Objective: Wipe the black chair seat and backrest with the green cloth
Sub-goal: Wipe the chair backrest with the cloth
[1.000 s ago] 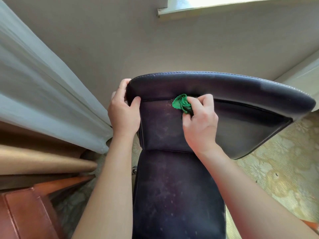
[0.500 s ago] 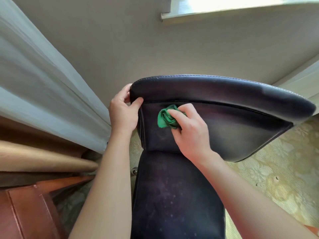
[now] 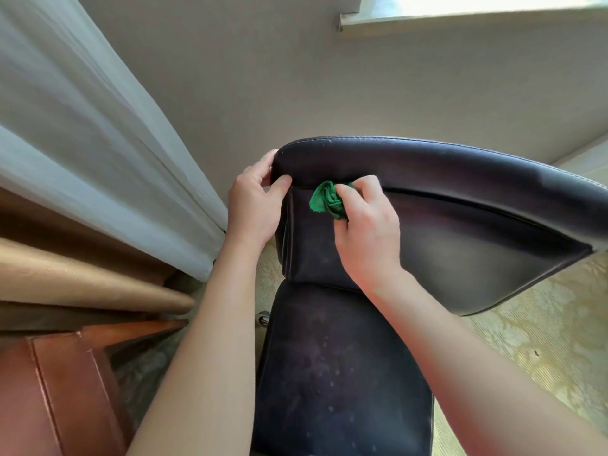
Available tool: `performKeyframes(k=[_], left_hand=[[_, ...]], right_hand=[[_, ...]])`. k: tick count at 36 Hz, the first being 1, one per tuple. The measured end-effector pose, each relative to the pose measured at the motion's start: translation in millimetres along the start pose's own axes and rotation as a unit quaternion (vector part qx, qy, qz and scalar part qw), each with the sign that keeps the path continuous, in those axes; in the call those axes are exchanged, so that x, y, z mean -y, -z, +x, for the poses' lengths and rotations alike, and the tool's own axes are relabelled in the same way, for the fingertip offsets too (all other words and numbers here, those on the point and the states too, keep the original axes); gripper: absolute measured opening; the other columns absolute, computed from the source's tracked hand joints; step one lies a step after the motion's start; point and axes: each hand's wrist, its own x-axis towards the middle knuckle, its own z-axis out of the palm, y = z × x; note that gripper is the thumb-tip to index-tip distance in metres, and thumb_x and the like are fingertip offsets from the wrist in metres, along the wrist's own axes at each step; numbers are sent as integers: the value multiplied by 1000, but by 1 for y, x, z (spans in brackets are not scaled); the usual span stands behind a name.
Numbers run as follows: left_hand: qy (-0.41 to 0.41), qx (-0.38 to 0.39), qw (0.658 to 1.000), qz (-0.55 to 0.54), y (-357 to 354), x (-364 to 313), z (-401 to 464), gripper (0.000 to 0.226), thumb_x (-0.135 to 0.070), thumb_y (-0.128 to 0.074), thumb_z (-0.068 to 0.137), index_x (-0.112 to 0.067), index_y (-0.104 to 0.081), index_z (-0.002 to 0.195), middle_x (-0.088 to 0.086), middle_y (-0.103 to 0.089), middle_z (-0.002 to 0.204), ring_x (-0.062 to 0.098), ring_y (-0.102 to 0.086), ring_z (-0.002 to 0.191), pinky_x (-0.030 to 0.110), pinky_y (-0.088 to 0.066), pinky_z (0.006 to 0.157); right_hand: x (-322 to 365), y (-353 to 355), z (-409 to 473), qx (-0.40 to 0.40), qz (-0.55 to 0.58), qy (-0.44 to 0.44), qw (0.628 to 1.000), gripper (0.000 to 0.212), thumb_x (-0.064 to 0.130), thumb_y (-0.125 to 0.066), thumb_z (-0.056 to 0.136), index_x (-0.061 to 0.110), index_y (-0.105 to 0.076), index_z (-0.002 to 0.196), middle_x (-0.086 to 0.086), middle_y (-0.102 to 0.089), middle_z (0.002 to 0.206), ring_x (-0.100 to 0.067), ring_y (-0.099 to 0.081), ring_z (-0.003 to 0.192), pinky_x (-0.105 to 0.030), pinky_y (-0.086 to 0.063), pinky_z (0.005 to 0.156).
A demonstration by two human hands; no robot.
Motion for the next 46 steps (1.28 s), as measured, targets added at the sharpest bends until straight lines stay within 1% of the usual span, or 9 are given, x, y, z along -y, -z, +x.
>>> performKeyframes(k=[2, 5, 8, 15, 20, 23, 32, 38, 46], left_hand=[[3, 4, 1000, -13, 1, -1, 1, 39, -13, -62, 92, -33, -68, 126, -9, -74, 105, 4, -70, 94, 33, -55, 71], [-4, 6, 999, -52, 1, -4, 2, 38, 3, -61, 93, -17, -69, 125, -11, -74, 98, -7, -67, 88, 13, -51, 79], [-4, 2, 999, -45, 0, -8, 1, 38, 6, -62, 92, -13, -69, 124, -9, -73, 95, -10, -66, 84, 10, -50, 82], [-5, -78, 993, 93, -11, -13, -10, 38, -12, -64, 90, -26, -64, 125, -9, -67, 108, 9, -64, 99, 37, -55, 95], [-114, -156, 957, 216, -42, -38, -32, 56, -19, -67, 81, -22, -56, 136, 6, -49, 136, 27, -45, 126, 39, -41, 105], [-181, -149, 932, 276, -68, -57, -38, 53, -26, -71, 78, -25, -60, 130, 8, -47, 141, 33, -42, 132, 48, -37, 109], [-273, -38, 890, 362, -153, -94, -55, 61, -36, -82, 74, -28, -59, 130, 3, -50, 139, 30, -41, 136, 70, -15, 116], [-268, -48, 875, 399, -185, -105, -54, 69, -46, -87, 63, -29, -57, 123, -5, -55, 126, 27, -46, 126, 73, -12, 115], [-257, -77, 870, 413, -197, -110, -46, 61, -50, -85, 61, -30, -60, 112, -6, -60, 110, 27, -51, 115, 76, -14, 111]], right_hand=[[4, -5, 0, 22, 2, 13, 1000, 33, -2, -54, 73, 8, -65, 103, -11, -54, 100, -31, -52, 76, -40, -49, 58], [4, -7, -3, 67, 13, 38, 997, 37, -3, -57, 74, 11, -65, 107, -7, -54, 102, -29, -52, 81, -41, -51, 58], [-1, -3, -13, 89, 46, 47, 994, 38, -1, -61, 75, 14, -66, 110, -3, -55, 101, -26, -54, 84, -41, -52, 58], [-28, 32, -35, 9, 106, -22, 994, 41, 7, -62, 75, 15, -65, 116, 0, -55, 104, -18, -56, 87, -35, -51, 67], [-64, 67, -46, -52, 113, -81, 989, 45, 4, -67, 75, 15, -65, 119, 0, -55, 102, -15, -55, 86, -31, -50, 73], [-88, 88, -55, -80, 117, -116, 983, 44, 3, -69, 77, 15, -64, 119, -1, -57, 102, -14, -56, 87, -28, -47, 76], [-160, 138, -85, -174, 81, -188, 963, 36, 1, -71, 75, 11, -67, 109, -7, -57, 102, -16, -57, 90, -32, -48, 79], [-188, 152, -89, -201, 65, -220, 952, 34, 3, -70, 77, 7, -67, 110, -10, -56, 102, -3, -46, 88, -14, -38, 80], [-201, 150, -86, -177, 61, -244, 951, 40, 5, -67, 77, 6, -65, 117, -11, -53, 105, -5, -46, 88, -19, -41, 83]])
